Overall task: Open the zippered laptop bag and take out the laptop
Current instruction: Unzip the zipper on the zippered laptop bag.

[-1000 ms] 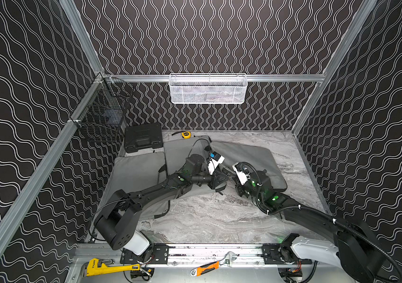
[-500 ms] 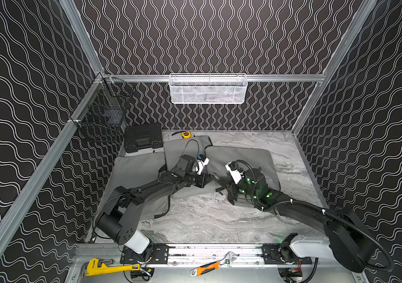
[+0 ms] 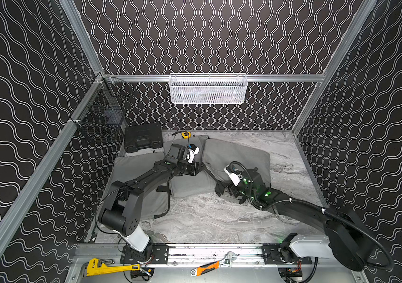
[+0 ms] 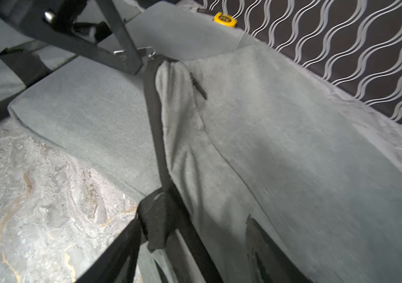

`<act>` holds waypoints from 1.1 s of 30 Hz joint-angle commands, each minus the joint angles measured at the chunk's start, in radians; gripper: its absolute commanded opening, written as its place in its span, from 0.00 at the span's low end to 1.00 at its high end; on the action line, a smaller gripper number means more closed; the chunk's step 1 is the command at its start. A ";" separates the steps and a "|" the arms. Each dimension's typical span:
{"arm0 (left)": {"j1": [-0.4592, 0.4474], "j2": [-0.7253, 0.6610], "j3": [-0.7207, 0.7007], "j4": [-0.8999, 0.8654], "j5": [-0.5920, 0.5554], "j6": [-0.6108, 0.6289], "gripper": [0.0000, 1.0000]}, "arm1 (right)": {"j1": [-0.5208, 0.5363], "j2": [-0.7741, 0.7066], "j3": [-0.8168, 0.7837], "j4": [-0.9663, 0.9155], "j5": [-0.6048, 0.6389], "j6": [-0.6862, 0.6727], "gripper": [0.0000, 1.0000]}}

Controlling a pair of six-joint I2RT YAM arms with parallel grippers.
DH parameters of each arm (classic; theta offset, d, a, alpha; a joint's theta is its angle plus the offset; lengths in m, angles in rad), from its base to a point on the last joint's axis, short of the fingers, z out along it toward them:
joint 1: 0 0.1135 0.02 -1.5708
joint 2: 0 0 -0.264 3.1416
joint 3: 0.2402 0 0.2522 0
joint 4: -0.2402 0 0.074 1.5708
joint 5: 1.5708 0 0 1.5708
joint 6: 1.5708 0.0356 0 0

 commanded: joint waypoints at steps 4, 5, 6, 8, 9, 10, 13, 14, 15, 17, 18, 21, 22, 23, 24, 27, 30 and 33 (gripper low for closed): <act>0.003 -0.003 -0.001 0.038 0.024 0.013 0.00 | 0.061 0.132 0.070 -0.010 0.065 -0.003 0.71; 0.003 -0.006 -0.005 0.039 0.024 0.013 0.00 | 0.061 0.155 0.085 -0.020 0.081 0.001 0.71; 0.003 -0.010 -0.008 0.037 0.022 0.015 0.00 | 0.061 0.184 0.108 -0.041 0.108 0.004 0.71; 0.003 -0.010 -0.016 0.035 0.022 0.023 0.00 | 0.062 0.229 0.155 -0.094 0.136 0.013 0.70; 0.003 -0.008 -0.020 0.034 0.024 0.025 0.00 | 0.065 0.248 0.171 -0.109 0.141 0.014 0.68; 0.002 -0.007 -0.025 0.040 0.028 0.026 0.00 | 0.067 0.262 0.178 -0.112 0.142 0.011 0.65; 0.000 -0.013 -0.056 0.073 0.033 0.017 0.00 | 0.082 0.274 0.177 -0.095 0.142 -0.009 0.47; 0.002 -0.015 -0.066 0.082 0.032 0.013 0.00 | 0.087 0.275 0.175 -0.091 0.144 -0.011 0.40; 0.002 -0.020 -0.079 0.090 0.027 0.011 0.00 | 0.093 0.276 0.173 -0.086 0.144 -0.016 0.32; -0.002 -0.029 -0.101 0.101 0.018 0.012 0.00 | 0.096 0.275 0.169 -0.078 0.139 -0.017 0.22; -0.008 -0.035 -0.112 0.105 0.013 0.014 0.00 | 0.096 0.275 0.169 -0.076 0.132 -0.018 0.19; -0.027 -0.045 -0.132 0.096 -0.015 0.029 0.00 | 0.098 0.281 0.182 -0.089 0.106 -0.010 0.11; -0.036 -0.047 -0.137 0.089 -0.027 0.035 0.00 | 0.099 0.283 0.185 -0.090 0.100 -0.009 0.09; -0.046 -0.048 -0.138 0.081 -0.037 0.040 0.00 | 0.100 0.283 0.185 -0.087 0.095 -0.006 0.07; -0.055 -0.050 -0.139 0.071 -0.051 0.048 0.00 | 0.099 0.282 0.184 -0.084 0.090 -0.003 0.05; -0.088 -0.054 -0.133 0.031 -0.101 0.076 0.00 | 0.100 0.280 0.183 -0.077 0.084 0.001 0.01; -0.117 -0.058 -0.133 0.019 -0.136 0.084 0.00 | 0.100 0.285 0.184 -0.074 0.069 0.008 0.00; -0.146 -0.051 -0.141 0.039 -0.147 0.062 0.00 | 0.099 0.285 0.180 -0.064 0.042 0.028 0.00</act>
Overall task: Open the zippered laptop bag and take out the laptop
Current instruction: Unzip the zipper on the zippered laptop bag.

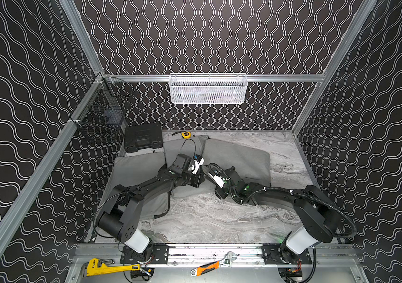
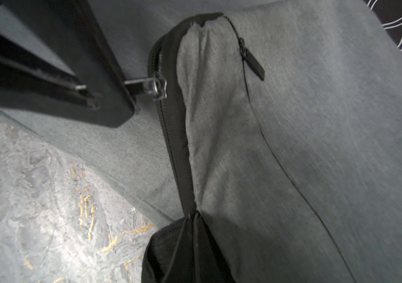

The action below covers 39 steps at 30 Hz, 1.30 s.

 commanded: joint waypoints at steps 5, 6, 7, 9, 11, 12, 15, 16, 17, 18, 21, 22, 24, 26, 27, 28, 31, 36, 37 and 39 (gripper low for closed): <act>-0.059 0.032 -0.024 0.078 -0.037 -0.057 0.00 | 0.001 -0.010 -0.006 0.040 -0.076 0.059 0.00; -0.066 0.038 -0.031 0.098 -0.043 -0.079 0.00 | 0.002 -0.016 -0.010 0.045 -0.080 0.066 0.00; -0.072 0.042 -0.038 0.115 -0.048 -0.099 0.00 | 0.001 -0.021 -0.013 0.047 -0.082 0.071 0.00; -0.083 0.052 -0.054 0.151 -0.055 -0.135 0.00 | 0.000 -0.036 -0.021 0.053 -0.079 0.087 0.00; -0.085 0.056 -0.066 0.173 -0.061 -0.164 0.00 | -0.006 -0.056 -0.029 0.049 -0.076 0.107 0.01; -0.085 0.055 -0.073 0.179 -0.063 -0.172 0.00 | -0.010 -0.071 -0.034 0.046 -0.067 0.122 0.06; -0.085 0.039 -0.081 0.170 -0.076 -0.174 0.00 | -0.030 -0.131 -0.066 0.033 -0.038 0.175 0.25; -0.085 0.034 -0.081 0.163 -0.077 -0.172 0.00 | -0.037 -0.151 -0.077 0.025 -0.033 0.186 0.29; -0.084 0.028 -0.079 0.153 -0.079 -0.167 0.00 | -0.042 -0.171 -0.087 0.008 -0.027 0.197 0.33; -0.081 0.025 -0.074 0.141 -0.079 -0.162 0.00 | -0.047 -0.186 -0.093 -0.016 -0.024 0.207 0.37; -0.067 0.018 -0.066 0.124 -0.068 -0.154 0.00 | -0.050 -0.211 -0.087 -0.114 -0.042 0.230 0.40; -0.060 0.015 -0.066 0.124 -0.064 -0.154 0.00 | -0.051 -0.214 -0.084 -0.138 -0.054 0.241 0.40; -0.044 0.012 -0.068 0.132 -0.055 -0.158 0.00 | -0.051 -0.219 -0.095 -0.165 -0.096 0.274 0.41; -0.027 0.014 -0.069 0.142 -0.043 -0.161 0.00 | -0.051 -0.217 -0.117 -0.162 -0.129 0.297 0.41; -0.020 0.015 -0.069 0.145 -0.037 -0.163 0.00 | -0.050 -0.216 -0.127 -0.157 -0.134 0.306 0.42; -0.015 0.016 -0.069 0.148 -0.030 -0.164 0.00 | -0.050 -0.209 -0.139 -0.151 -0.133 0.315 0.42; -0.008 0.022 -0.066 0.151 -0.014 -0.163 0.00 | -0.050 -0.178 -0.139 -0.143 -0.115 0.315 0.44; -0.007 0.034 -0.054 0.138 0.003 -0.151 0.00 | -0.050 -0.090 -0.074 -0.152 -0.108 0.280 0.46; -0.007 0.034 -0.057 0.144 0.006 -0.153 0.00 | -0.051 -0.072 -0.062 -0.151 -0.121 0.275 0.47; -0.007 0.036 -0.062 0.154 0.011 -0.158 0.00 | -0.051 -0.045 -0.053 -0.136 -0.144 0.272 0.47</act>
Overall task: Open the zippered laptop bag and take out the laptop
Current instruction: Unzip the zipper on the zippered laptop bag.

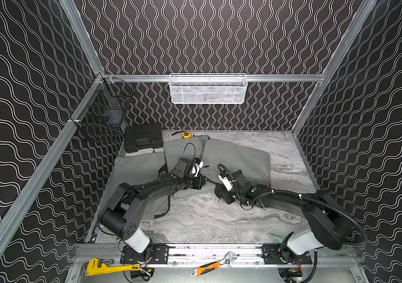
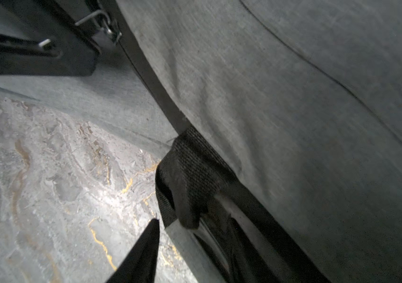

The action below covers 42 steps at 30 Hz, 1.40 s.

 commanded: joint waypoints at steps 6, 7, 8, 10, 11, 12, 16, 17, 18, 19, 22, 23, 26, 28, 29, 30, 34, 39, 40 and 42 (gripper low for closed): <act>0.001 0.010 -0.001 0.054 0.031 -0.005 0.00 | -0.001 0.060 0.025 0.045 -0.074 -0.025 0.36; 0.001 0.010 0.000 0.051 0.030 -0.002 0.00 | 0.000 0.051 0.023 0.044 -0.075 -0.027 0.31; 0.002 0.009 0.001 0.045 0.028 0.001 0.00 | 0.001 0.036 0.019 0.047 -0.078 -0.026 0.24; 0.002 0.006 0.004 0.037 0.022 0.009 0.00 | 0.000 0.001 0.009 0.045 -0.072 -0.030 0.15; 0.002 0.006 0.006 0.032 0.020 0.013 0.00 | 0.000 -0.018 0.006 0.039 -0.066 -0.034 0.12; 0.003 0.008 0.008 0.028 0.018 0.016 0.00 | 0.000 -0.034 0.006 0.031 -0.062 -0.036 0.09; 0.003 0.018 0.018 0.025 0.018 0.023 0.00 | -0.001 -0.079 0.030 -0.027 -0.033 -0.054 0.00; 0.004 0.021 0.021 0.027 0.017 0.022 0.00 | -0.001 -0.080 0.040 -0.042 -0.028 -0.062 0.00; 0.004 0.024 0.022 0.029 0.019 0.022 0.00 | 0.000 -0.079 0.049 -0.054 -0.020 -0.069 0.00; 0.004 0.028 0.023 0.033 0.022 0.020 0.00 | 0.000 -0.074 0.059 -0.068 -0.010 -0.075 0.00; 0.004 0.035 0.020 0.042 0.031 0.020 0.00 | 0.000 -0.052 0.089 -0.098 0.036 -0.101 0.00; 0.004 0.036 0.022 0.038 0.031 0.019 0.00 | -0.001 -0.046 0.099 -0.107 0.050 -0.108 0.00; 0.002 0.034 0.019 0.031 0.029 0.027 0.00 | 0.000 -0.033 0.124 -0.126 0.071 -0.133 0.00; 0.004 0.029 0.015 0.026 0.026 0.032 0.00 | -0.001 -0.034 0.131 -0.129 0.093 -0.151 0.00; 0.003 0.027 0.014 0.025 0.027 0.032 0.00 | -0.001 -0.037 0.135 -0.130 0.102 -0.159 0.00; 0.004 0.027 0.013 0.029 0.031 0.032 0.00 | -0.002 -0.040 0.142 -0.133 0.111 -0.168 0.00; -0.018 0.026 0.025 0.010 0.023 0.053 0.00 | -0.004 -0.054 0.160 -0.137 0.099 -0.201 0.00; -0.062 0.015 0.039 0.002 -0.008 0.068 0.00 | -0.011 -0.068 0.146 -0.110 0.022 -0.217 0.00; -0.064 0.014 0.033 0.018 -0.001 0.057 0.00 | -0.011 -0.072 0.144 -0.104 -0.001 -0.216 0.00; -0.072 0.016 0.026 0.046 0.011 0.039 0.00 | -0.011 -0.079 0.142 -0.097 -0.035 -0.207 0.00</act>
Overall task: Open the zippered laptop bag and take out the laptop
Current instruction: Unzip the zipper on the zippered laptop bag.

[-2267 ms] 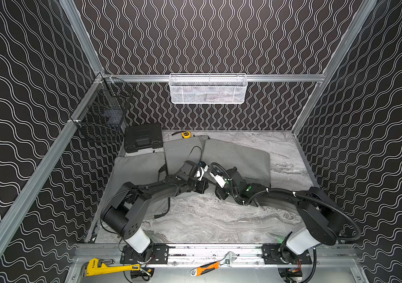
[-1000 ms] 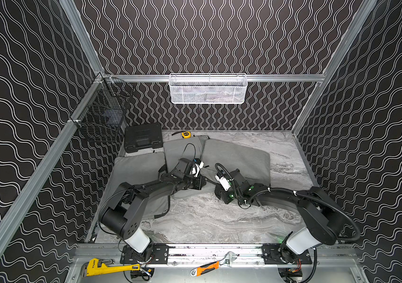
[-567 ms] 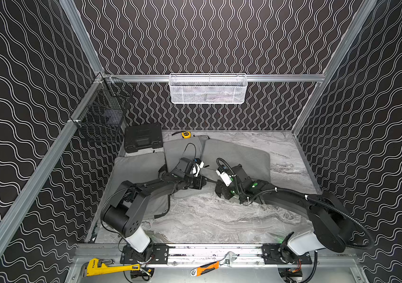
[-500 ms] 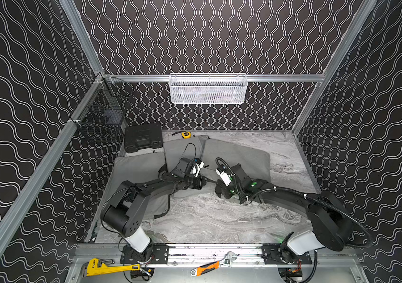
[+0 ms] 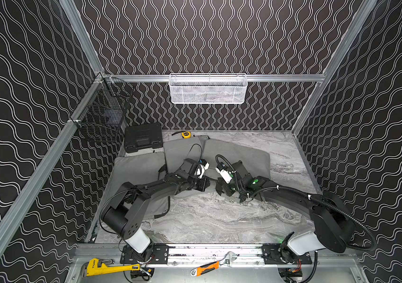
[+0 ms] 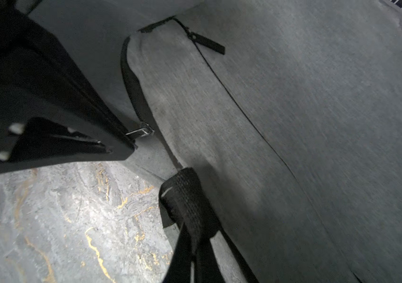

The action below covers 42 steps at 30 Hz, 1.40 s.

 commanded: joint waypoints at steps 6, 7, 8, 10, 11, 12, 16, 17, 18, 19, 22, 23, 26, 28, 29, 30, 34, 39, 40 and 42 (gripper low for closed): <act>-0.020 0.044 0.014 0.097 0.053 -0.040 0.00 | 0.000 -0.078 -0.045 0.037 -0.085 0.063 0.00; -0.023 0.056 0.034 0.080 0.054 -0.031 0.00 | 0.001 -0.097 -0.065 0.039 -0.084 0.076 0.00; -0.027 0.064 0.051 0.068 0.054 -0.025 0.00 | 0.001 -0.113 -0.081 0.038 -0.083 0.085 0.00; -0.033 0.075 0.082 0.057 0.058 -0.017 0.00 | 0.000 -0.148 -0.109 0.027 -0.082 0.106 0.00; -0.035 0.079 0.094 0.054 0.062 -0.016 0.00 | 0.001 -0.162 -0.115 0.022 -0.083 0.112 0.00; -0.035 0.086 0.110 0.046 0.065 -0.012 0.00 | 0.001 -0.178 -0.121 0.018 -0.087 0.120 0.00; -0.034 0.120 0.180 -0.001 0.065 0.022 0.00 | 0.022 -0.206 -0.110 0.026 -0.107 0.176 0.00; -0.035 0.127 0.194 -0.014 0.063 0.033 0.00 | 0.036 -0.197 -0.097 0.033 -0.123 0.190 0.00; -0.035 0.132 0.204 -0.026 0.058 0.040 0.00 | 0.048 -0.188 -0.084 0.041 -0.140 0.198 0.00; -0.033 0.135 0.217 -0.034 0.053 0.049 0.00 | 0.063 -0.176 -0.068 0.050 -0.152 0.202 0.00; -0.029 0.159 0.256 -0.064 0.053 0.069 0.00 | 0.077 -0.144 -0.030 0.072 -0.184 0.199 0.00; -0.027 0.170 0.274 -0.076 0.061 0.076 0.00 | 0.077 -0.134 -0.020 0.077 -0.189 0.192 0.00; -0.019 0.204 0.316 -0.101 0.080 0.084 0.00 | 0.076 -0.118 0.009 0.066 -0.188 0.164 0.00; -0.014 0.215 0.335 -0.108 0.085 0.086 0.00 | 0.072 -0.117 0.023 0.061 -0.176 0.148 0.00; -0.010 0.222 0.346 -0.113 0.086 0.089 0.00 | 0.065 -0.117 0.023 0.064 -0.174 0.141 0.00; -0.007 0.227 0.355 -0.118 0.089 0.092 0.00 | 0.056 -0.117 0.023 0.072 -0.172 0.139 0.00; 0.008 0.242 0.389 -0.135 0.092 0.099 0.00 | -0.020 -0.110 0.012 0.121 -0.207 0.160 0.00; 0.021 0.237 0.394 -0.133 0.100 0.103 0.00 | -0.115 -0.078 -0.003 0.186 -0.309 0.188 0.00; 0.022 0.237 0.395 -0.135 0.101 0.106 0.00 | -0.131 -0.073 -0.005 0.195 -0.334 0.194 0.00; 0.022 0.239 0.396 -0.138 0.104 0.111 0.00 | -0.158 -0.065 -0.009 0.207 -0.374 0.202 0.00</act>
